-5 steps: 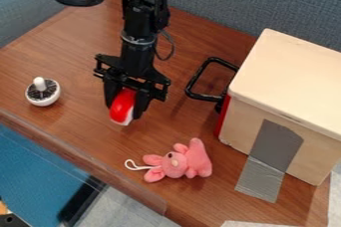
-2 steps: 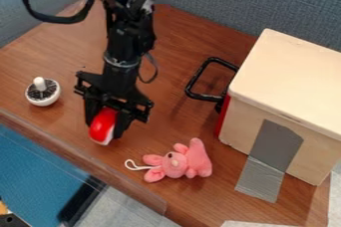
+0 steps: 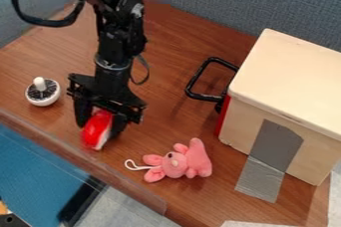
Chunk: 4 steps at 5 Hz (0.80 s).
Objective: Move the red item to the front of the table
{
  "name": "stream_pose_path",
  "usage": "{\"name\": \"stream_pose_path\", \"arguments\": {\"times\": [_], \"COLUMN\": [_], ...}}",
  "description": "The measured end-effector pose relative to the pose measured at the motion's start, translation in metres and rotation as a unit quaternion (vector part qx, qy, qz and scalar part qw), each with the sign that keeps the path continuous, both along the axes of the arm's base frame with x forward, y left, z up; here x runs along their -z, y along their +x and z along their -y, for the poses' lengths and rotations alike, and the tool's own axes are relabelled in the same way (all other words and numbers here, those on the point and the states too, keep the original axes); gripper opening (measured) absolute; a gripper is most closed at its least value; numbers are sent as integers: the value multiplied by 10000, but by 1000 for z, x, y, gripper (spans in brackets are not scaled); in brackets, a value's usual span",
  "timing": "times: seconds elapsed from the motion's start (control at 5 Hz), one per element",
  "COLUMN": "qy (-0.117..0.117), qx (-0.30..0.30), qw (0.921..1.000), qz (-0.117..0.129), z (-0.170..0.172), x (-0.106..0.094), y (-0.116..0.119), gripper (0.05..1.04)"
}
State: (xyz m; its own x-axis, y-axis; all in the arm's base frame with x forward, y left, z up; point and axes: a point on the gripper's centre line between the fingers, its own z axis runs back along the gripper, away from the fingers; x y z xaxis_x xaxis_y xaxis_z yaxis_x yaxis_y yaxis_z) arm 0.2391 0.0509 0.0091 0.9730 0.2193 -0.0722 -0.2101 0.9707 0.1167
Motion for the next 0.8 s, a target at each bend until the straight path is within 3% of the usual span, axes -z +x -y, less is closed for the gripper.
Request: {"name": "stream_pose_path", "arguments": {"times": [0.2,0.6,0.8], "qy": [54,250,292], "qx": [-2,219,230], "qw": [10000,9979,9974], "qz": [37,553,624], "z": [-1,12,14], "x": [-8,-55,-62], "y": [-1,0,-3], "gripper": [1010,1001,1001]}}
